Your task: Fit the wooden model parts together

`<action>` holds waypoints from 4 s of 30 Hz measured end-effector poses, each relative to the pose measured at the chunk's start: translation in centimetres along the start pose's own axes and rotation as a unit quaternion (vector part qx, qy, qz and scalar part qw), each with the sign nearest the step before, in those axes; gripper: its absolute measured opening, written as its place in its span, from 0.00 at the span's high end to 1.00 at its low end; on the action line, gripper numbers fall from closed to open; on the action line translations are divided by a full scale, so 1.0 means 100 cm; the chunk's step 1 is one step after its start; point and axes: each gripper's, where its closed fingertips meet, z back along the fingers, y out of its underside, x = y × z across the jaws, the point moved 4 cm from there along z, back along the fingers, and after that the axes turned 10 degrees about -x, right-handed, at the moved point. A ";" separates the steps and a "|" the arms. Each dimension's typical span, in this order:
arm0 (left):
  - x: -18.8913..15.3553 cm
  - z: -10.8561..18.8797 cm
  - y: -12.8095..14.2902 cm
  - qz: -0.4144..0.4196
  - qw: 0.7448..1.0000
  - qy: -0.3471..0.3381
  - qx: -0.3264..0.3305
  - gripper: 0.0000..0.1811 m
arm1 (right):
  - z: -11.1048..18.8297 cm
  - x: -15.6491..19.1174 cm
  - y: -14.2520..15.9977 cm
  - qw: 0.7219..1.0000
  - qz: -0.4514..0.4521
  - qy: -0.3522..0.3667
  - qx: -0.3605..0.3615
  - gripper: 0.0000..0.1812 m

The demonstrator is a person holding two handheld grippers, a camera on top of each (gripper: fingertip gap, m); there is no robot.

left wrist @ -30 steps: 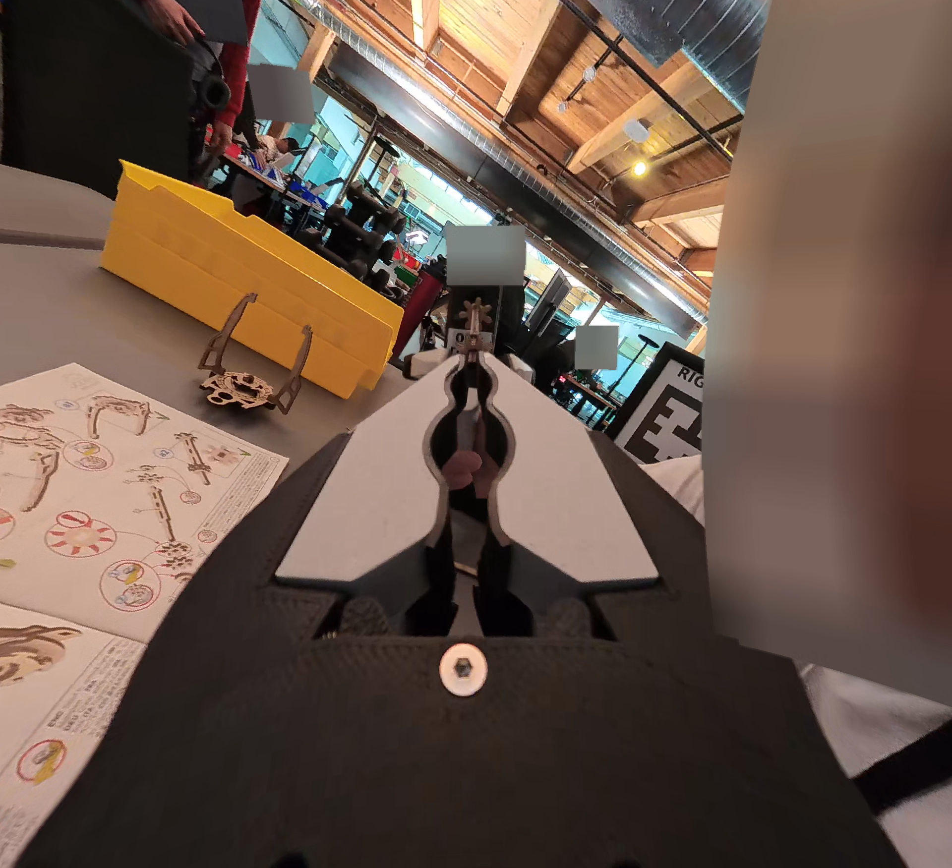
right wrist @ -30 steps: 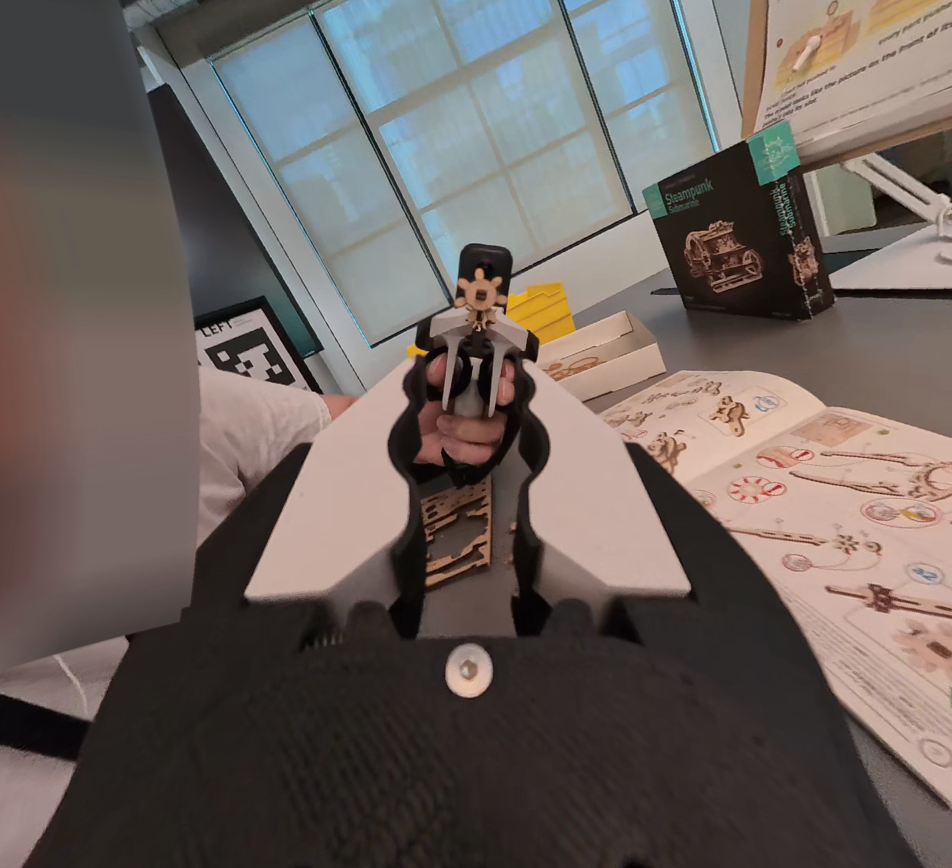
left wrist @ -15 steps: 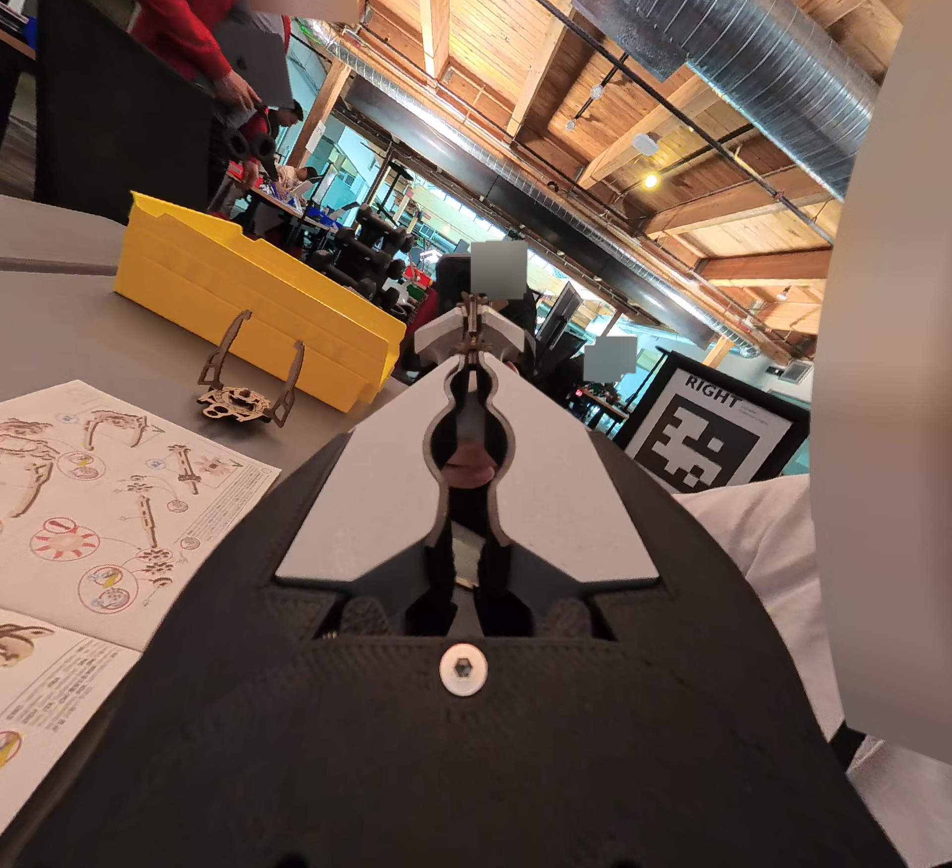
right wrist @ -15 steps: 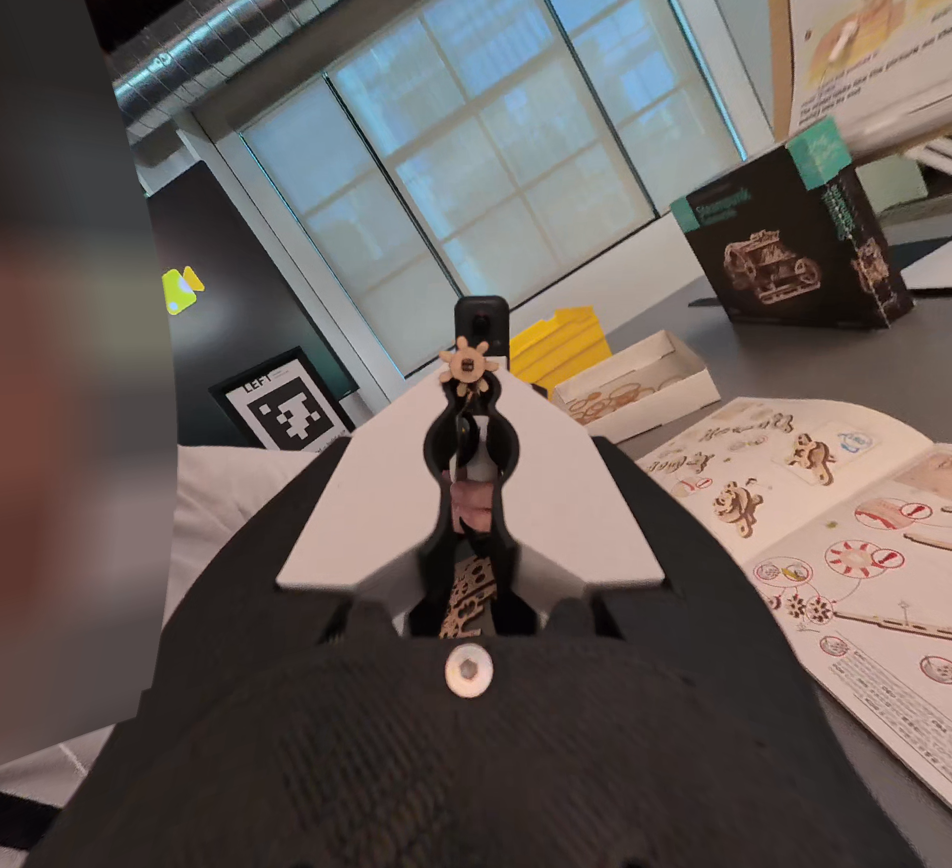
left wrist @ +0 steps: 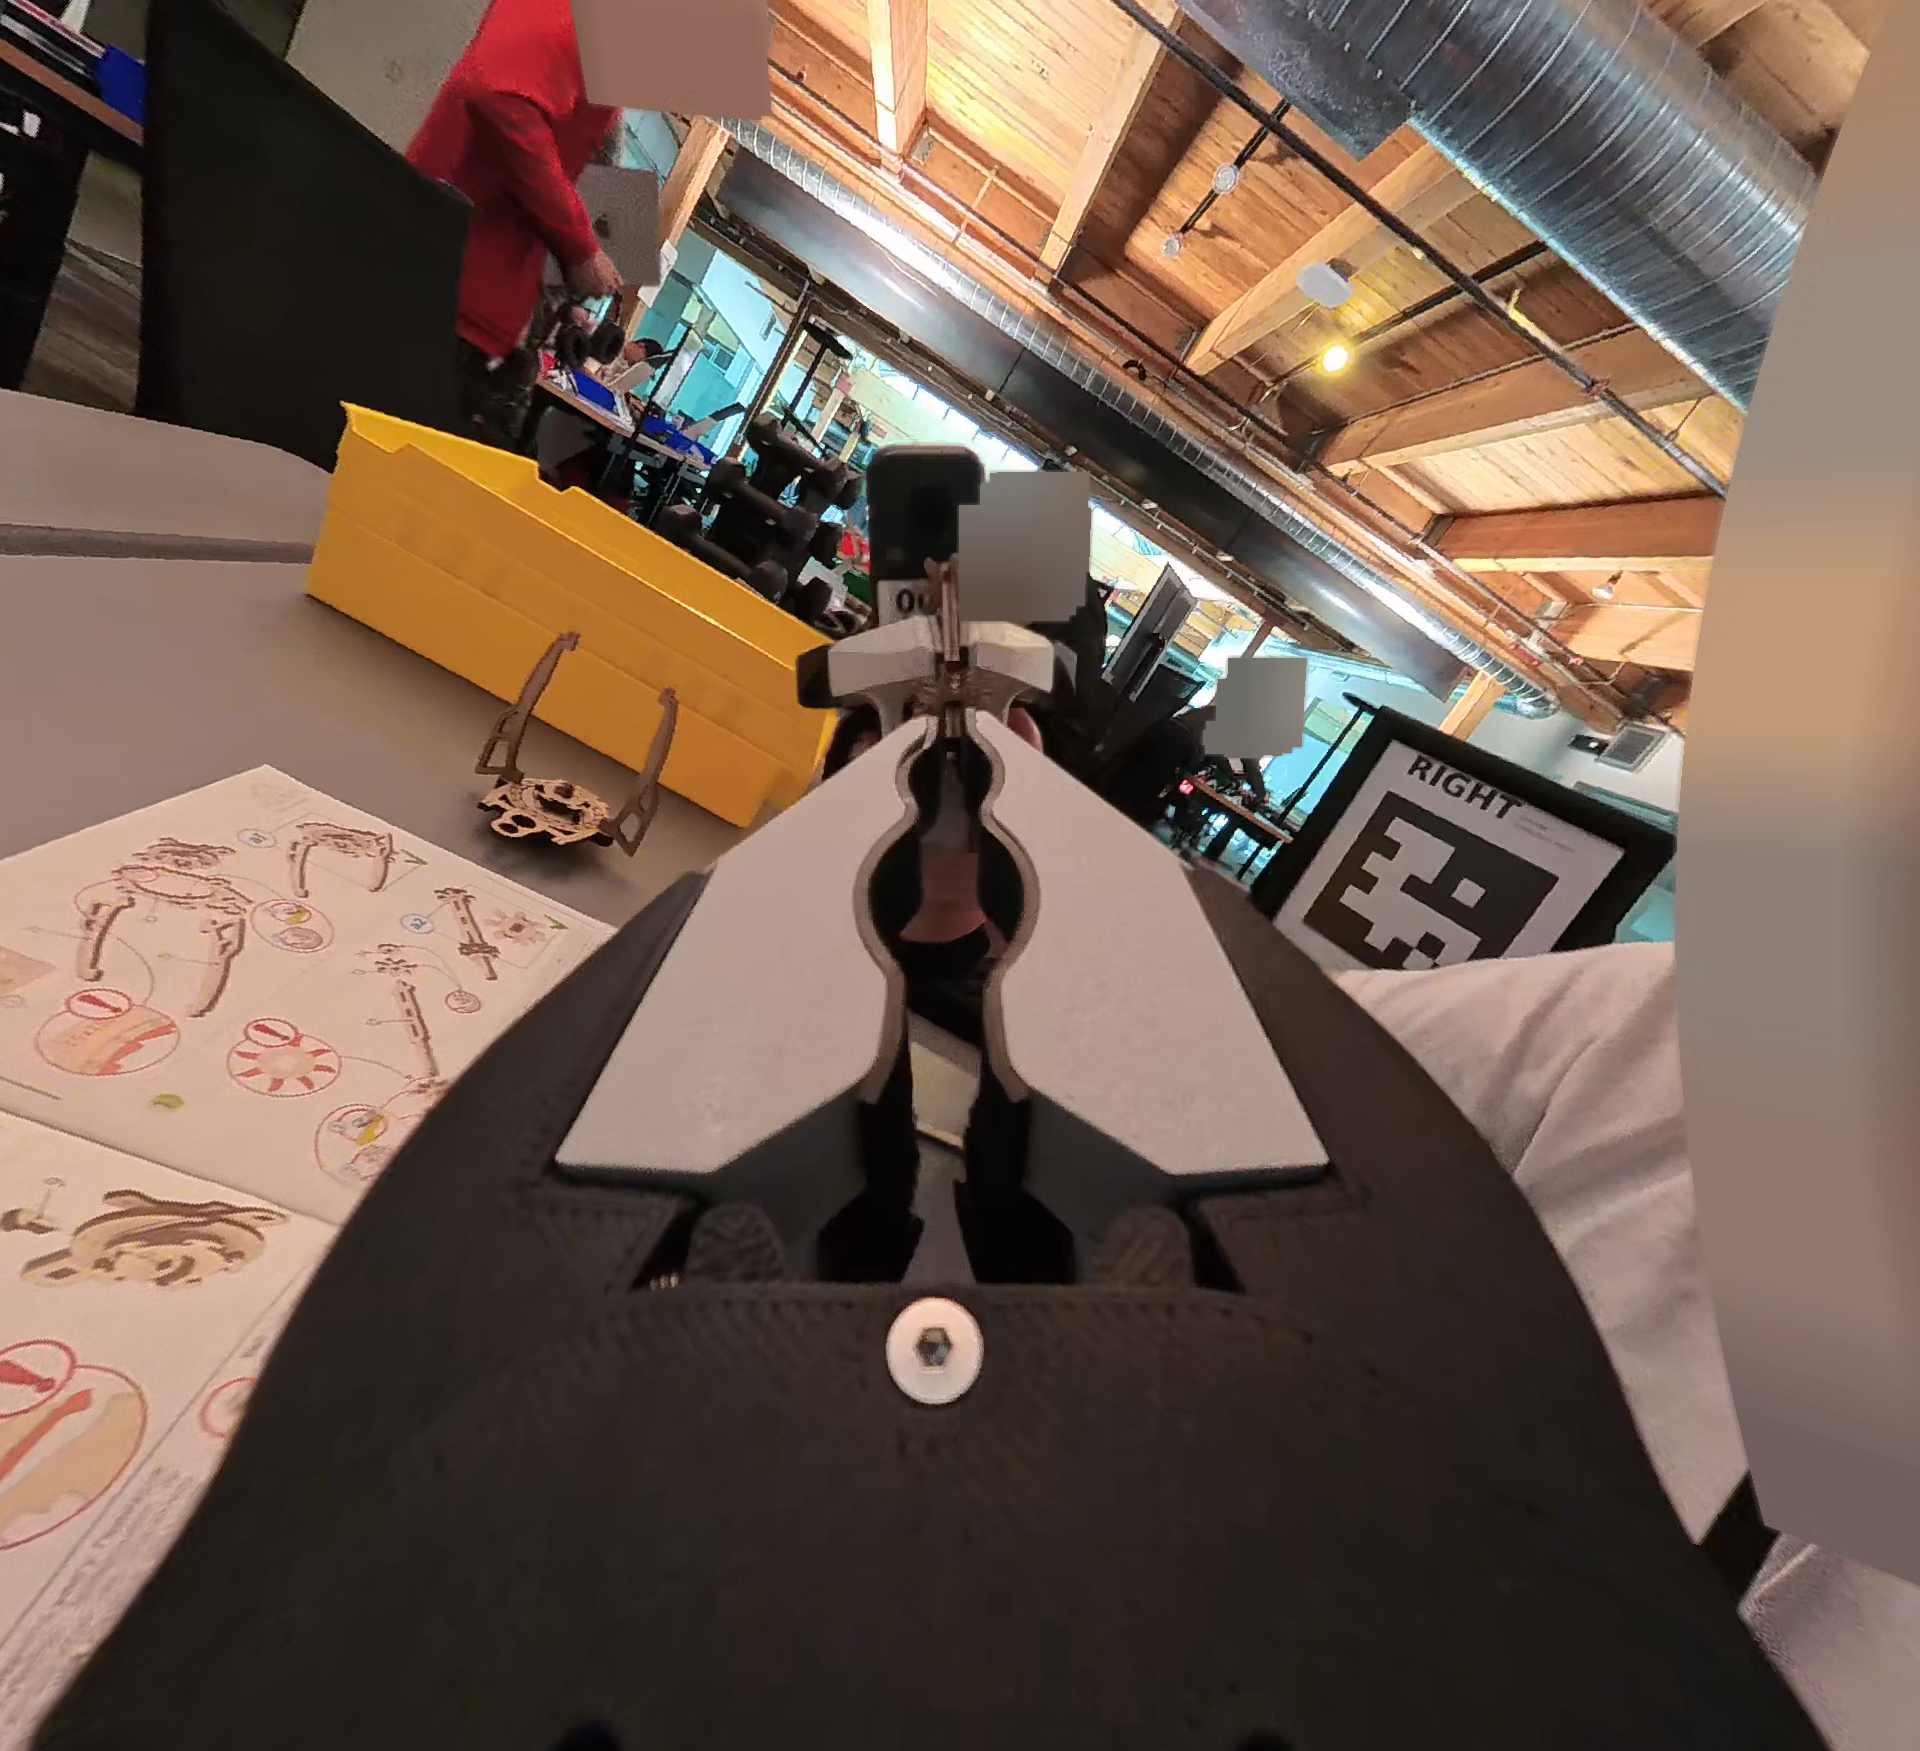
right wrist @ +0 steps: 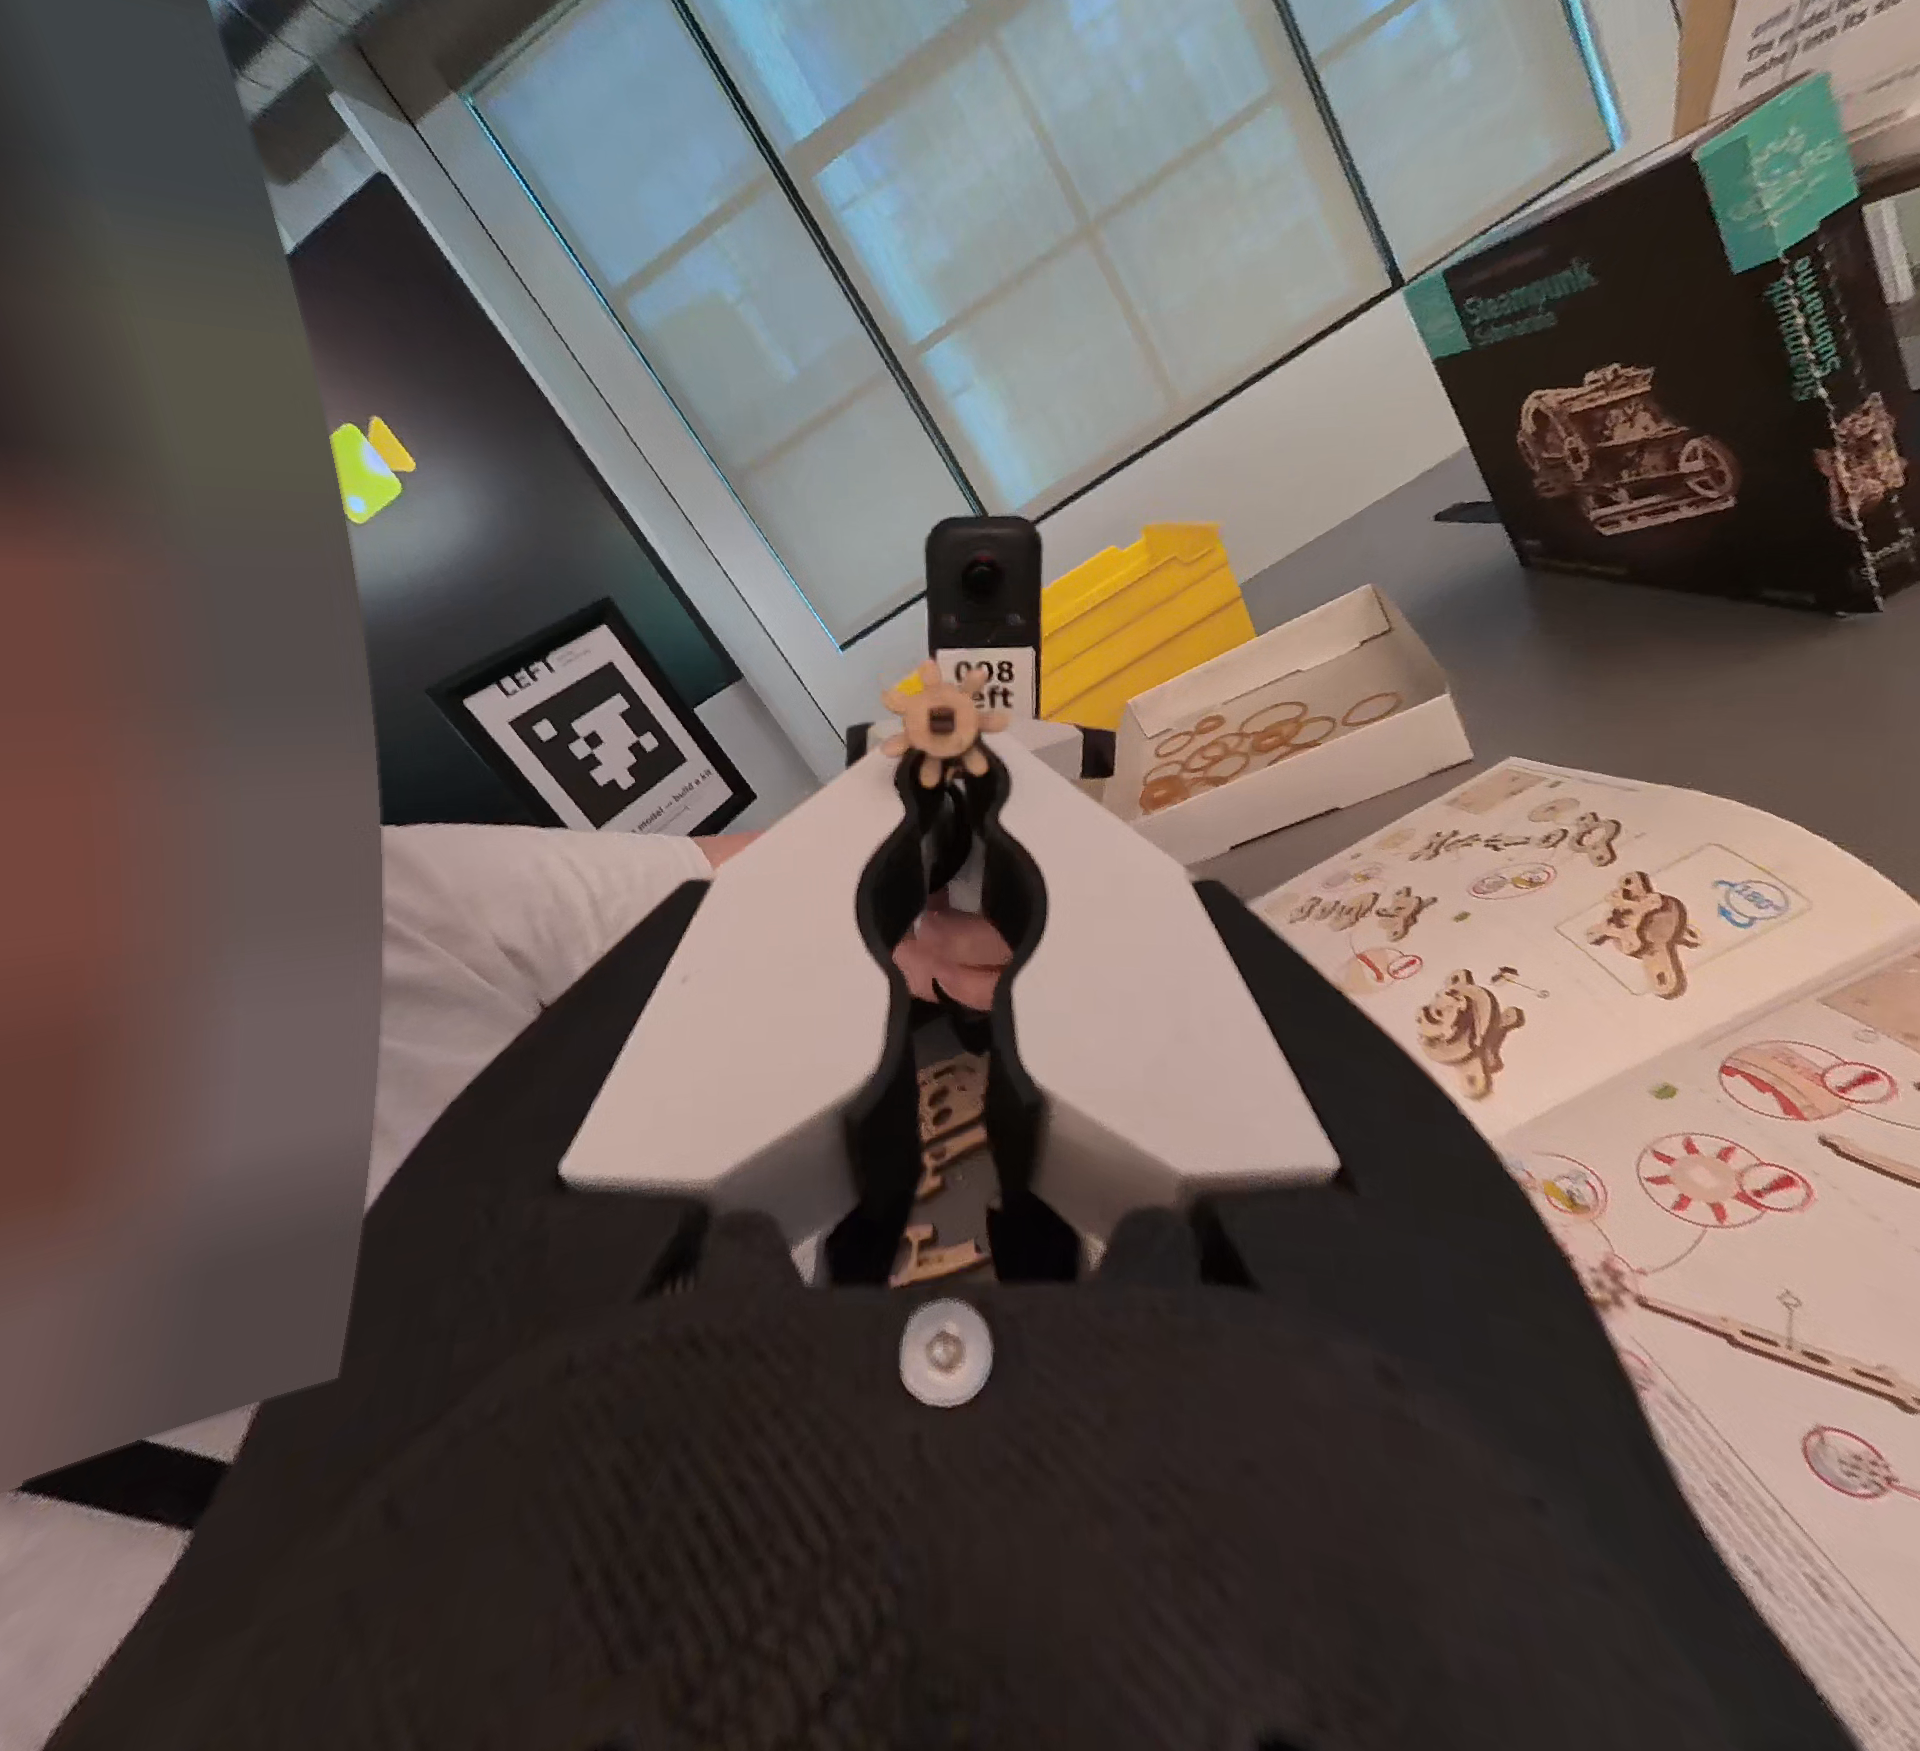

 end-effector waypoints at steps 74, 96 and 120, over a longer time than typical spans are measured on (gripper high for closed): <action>0.007 -0.002 0.014 -0.080 0.994 0.021 0.064 1.00 | 0.019 -0.005 0.014 0.997 0.066 -0.002 0.027 0.99; 0.014 0.000 0.017 -0.097 0.991 0.012 0.086 1.00 | 0.020 -0.010 0.016 0.997 0.066 -0.005 0.044 0.94; -0.002 0.001 0.022 -0.161 0.981 0.057 0.089 1.00 | 0.022 0.003 0.020 0.988 0.130 -0.032 0.072 0.99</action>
